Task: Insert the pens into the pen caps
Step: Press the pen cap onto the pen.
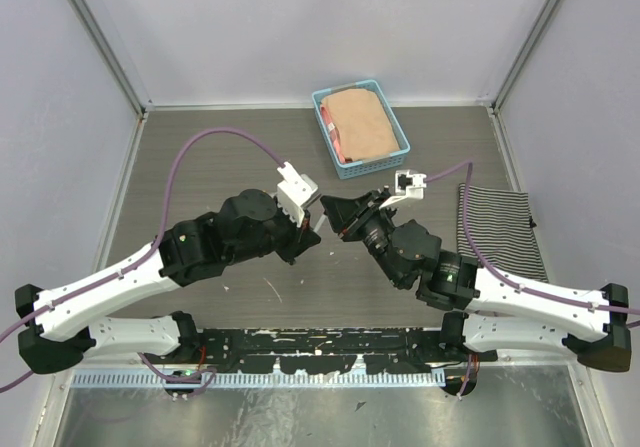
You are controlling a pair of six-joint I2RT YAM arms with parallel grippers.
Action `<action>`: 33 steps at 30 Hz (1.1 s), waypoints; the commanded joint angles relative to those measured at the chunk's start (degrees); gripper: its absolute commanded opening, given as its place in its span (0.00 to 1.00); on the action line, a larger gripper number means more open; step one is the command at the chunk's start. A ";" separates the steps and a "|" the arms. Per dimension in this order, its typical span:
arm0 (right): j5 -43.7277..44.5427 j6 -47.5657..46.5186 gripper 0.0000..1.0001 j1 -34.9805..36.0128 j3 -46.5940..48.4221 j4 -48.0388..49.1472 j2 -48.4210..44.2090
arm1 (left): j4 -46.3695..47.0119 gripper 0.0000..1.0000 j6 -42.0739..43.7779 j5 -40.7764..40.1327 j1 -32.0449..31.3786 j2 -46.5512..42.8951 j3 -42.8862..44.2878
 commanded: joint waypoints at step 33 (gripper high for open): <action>5.68 -7.73 0.58 6.39 10.98 -28.43 -10.45 | 27.38 0.00 -7.01 -2.50 1.38 -3.65 -10.06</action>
